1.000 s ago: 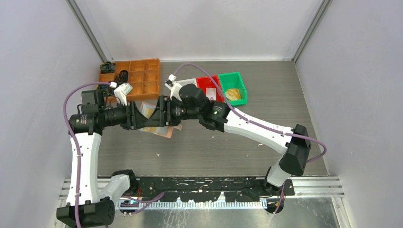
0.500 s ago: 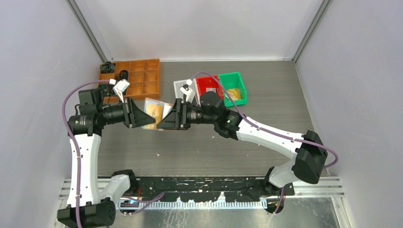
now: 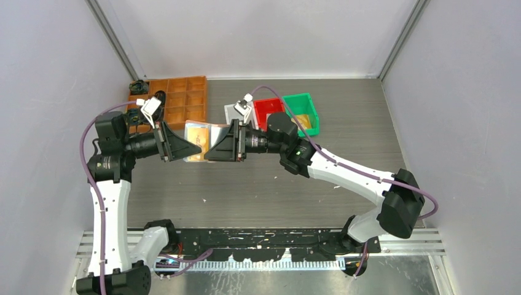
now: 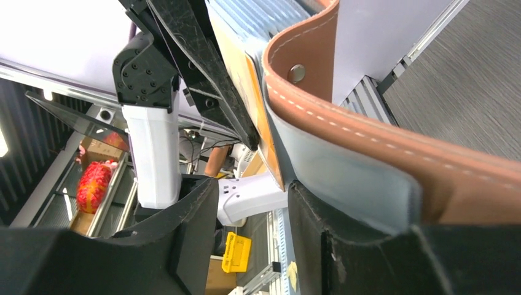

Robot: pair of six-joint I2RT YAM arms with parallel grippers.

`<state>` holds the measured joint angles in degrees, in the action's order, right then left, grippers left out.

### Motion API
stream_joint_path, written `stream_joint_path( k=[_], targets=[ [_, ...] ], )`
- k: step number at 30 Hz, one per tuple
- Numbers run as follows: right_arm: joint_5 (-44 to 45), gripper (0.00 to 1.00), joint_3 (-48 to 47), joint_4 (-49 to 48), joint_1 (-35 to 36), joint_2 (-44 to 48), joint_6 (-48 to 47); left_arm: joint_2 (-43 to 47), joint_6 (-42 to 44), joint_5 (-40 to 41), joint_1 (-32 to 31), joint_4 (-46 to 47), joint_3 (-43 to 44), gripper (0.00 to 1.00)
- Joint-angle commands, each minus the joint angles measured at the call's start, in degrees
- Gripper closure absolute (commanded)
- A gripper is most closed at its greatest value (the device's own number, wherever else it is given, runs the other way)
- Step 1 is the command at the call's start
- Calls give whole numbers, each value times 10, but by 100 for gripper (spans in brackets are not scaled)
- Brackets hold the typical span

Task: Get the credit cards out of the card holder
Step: Remove the credit card from the card holder.

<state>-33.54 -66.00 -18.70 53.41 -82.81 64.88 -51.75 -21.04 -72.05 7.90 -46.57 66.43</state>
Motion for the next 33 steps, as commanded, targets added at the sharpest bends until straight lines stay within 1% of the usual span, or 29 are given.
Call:
stream_joint_path(
  k=[1,7,11,15,21,26,31,33],
  targets=[
    [35,50,-26,-21,-29,11,-6,37,-65,-119,-8,21,9,82],
    [41,51,-50,-24,-34,-7,-10,54,-83,-116,-9,24,-6,91],
    [44,52,-73,-12,-34,-23,-11,57,-87,-114,-8,25,-6,91],
    [37,53,-66,-25,-34,-31,4,57,-94,-103,-8,35,-1,91],
    [43,56,-12,-74,-33,-33,38,45,-123,-79,-8,64,1,90],
    [43,58,22,-125,-30,-58,69,31,-127,-68,-8,68,8,88],
    [38,64,23,-164,-23,-85,96,19,-126,-52,-8,70,8,82],
    [37,65,24,-169,-22,-90,101,12,-125,-52,-8,70,7,80]
  ],
)
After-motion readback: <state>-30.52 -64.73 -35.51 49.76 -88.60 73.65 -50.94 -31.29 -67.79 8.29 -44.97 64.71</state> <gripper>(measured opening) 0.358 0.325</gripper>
